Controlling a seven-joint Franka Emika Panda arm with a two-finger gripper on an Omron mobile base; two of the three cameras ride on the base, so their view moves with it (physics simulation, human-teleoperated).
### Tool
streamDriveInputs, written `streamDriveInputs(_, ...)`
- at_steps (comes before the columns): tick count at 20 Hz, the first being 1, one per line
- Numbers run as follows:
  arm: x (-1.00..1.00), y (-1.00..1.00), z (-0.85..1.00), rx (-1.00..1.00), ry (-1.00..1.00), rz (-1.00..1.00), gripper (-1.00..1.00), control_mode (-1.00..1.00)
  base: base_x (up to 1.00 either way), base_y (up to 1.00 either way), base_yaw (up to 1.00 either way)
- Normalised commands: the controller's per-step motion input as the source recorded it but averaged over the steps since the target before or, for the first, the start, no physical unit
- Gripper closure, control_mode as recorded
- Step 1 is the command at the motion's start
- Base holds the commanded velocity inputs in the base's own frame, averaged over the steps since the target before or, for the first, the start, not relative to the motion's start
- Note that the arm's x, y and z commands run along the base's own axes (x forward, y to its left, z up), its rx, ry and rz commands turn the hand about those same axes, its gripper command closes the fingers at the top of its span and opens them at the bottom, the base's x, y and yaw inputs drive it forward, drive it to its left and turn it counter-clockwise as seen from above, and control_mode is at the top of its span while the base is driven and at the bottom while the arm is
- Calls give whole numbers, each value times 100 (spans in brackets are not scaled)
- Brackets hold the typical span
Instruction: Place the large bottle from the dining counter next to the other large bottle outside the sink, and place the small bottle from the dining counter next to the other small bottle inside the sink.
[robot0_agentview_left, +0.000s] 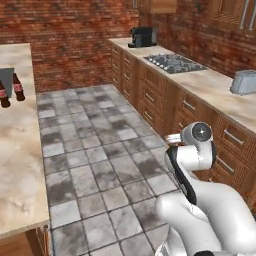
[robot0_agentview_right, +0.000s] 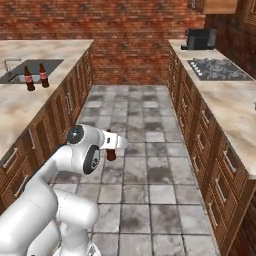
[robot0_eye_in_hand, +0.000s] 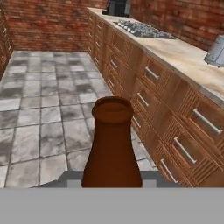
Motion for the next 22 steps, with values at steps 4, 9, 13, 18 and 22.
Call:
streamDriveInputs(4,0,0,0,0,0,0,100,100,100,-51,46)
streamDriveInputs(9,0,0,0,0,0,0,100,100,100,-50,46)
streamDriveInputs(13,0,0,0,0,0,0,100,100,100,-51,45)
streamDriveInputs(18,0,0,0,0,0,0,100,100,100,-56,47)
streamDriveInputs(22,0,0,0,0,0,0,100,100,100,-65,46)
